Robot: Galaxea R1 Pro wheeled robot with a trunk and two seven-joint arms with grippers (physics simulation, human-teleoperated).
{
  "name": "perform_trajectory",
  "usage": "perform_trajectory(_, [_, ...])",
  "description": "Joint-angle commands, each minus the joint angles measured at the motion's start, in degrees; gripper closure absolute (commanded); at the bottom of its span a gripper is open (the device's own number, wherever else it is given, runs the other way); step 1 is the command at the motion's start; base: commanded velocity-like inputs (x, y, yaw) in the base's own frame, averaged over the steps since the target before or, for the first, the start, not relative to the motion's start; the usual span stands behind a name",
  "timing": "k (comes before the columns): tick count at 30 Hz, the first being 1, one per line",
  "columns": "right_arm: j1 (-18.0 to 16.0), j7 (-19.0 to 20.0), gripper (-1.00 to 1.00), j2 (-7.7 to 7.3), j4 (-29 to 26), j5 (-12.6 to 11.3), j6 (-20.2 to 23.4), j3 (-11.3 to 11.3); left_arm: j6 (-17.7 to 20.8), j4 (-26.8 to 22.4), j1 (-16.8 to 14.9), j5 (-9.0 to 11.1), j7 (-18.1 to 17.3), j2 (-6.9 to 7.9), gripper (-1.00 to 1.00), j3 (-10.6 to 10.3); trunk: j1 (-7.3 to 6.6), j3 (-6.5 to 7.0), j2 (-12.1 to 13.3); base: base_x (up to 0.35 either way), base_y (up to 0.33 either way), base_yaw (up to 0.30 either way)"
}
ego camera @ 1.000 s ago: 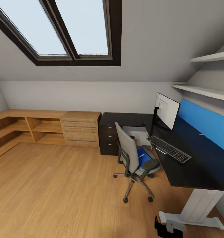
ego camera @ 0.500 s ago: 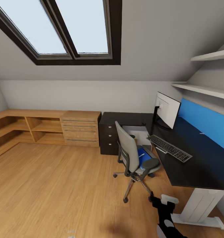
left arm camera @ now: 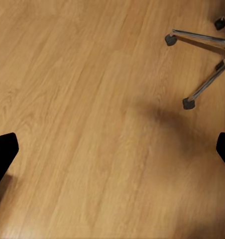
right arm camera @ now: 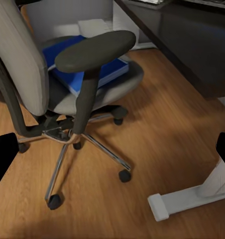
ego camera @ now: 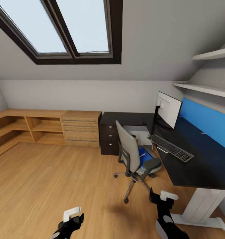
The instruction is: In the bedroom, organize the workspace by keeping the computer under the desk, ensuring the monitor is on the desk, placing the keyboard on the desk next to the monitor, placing the mouse on the desk next to the keyboard, moving the folder from the swivel chair onto the desk next to the mouse, stacking the notebook on top of the folder with the pen on top of the notebook, and positioning the swivel chair next to the desk.
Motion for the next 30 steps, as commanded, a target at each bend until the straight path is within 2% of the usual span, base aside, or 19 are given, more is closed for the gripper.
perform_trajectory(1, [-0.39,-0.08,-1.0,0.02,0.02,0.11,-0.18,-0.19,0.58,-0.16,-0.63,0.46,0.18,-0.2,-1.0,0.03,0.23,-0.27,-0.48,0.0,0.0,0.0])
perform_trajectory(6, [-2.45,-0.08,-1.0,-0.16,0.05,0.1,-0.18,-0.26,1.49,-0.16,-3.66,0.43,0.24,-1.02,-1.0,0.0,1.33,-1.17,-2.48,0.0,0.0,0.0])
perform_trajectory(11, [-3.77,-0.07,-1.0,-0.21,-0.01,0.06,-0.19,-0.32,5.33,-0.15,-6.67,0.49,0.21,-1.38,-1.0,-0.01,2.43,-2.06,-4.49,0.0,0.0,0.0])
perform_trajectory(15, [-4.11,0.0,-1.0,0.02,0.0,0.08,-0.75,-0.27,7.3,-0.23,-7.66,0.51,0.07,-1.63,-1.0,0.0,3.31,-2.78,-6.09,0.0,0.0,0.0])
perform_trajectory(24, [-4.15,-0.19,-1.0,0.22,0.7,0.1,-4.09,-0.38,7.4,0.99,-7.83,0.38,-0.2,-1.48,-1.0,0.08,5.29,-4.4,-9.7,0.0,0.0,0.0])
perform_trajectory(30, [-4.16,-0.27,-1.0,0.38,1.68,0.13,-4.69,-0.32,6.87,2.53,-7.85,0.34,-0.1,-1.39,-1.0,0.08,6.6,-5.47,-12.11,0.0,0.0,0.0])
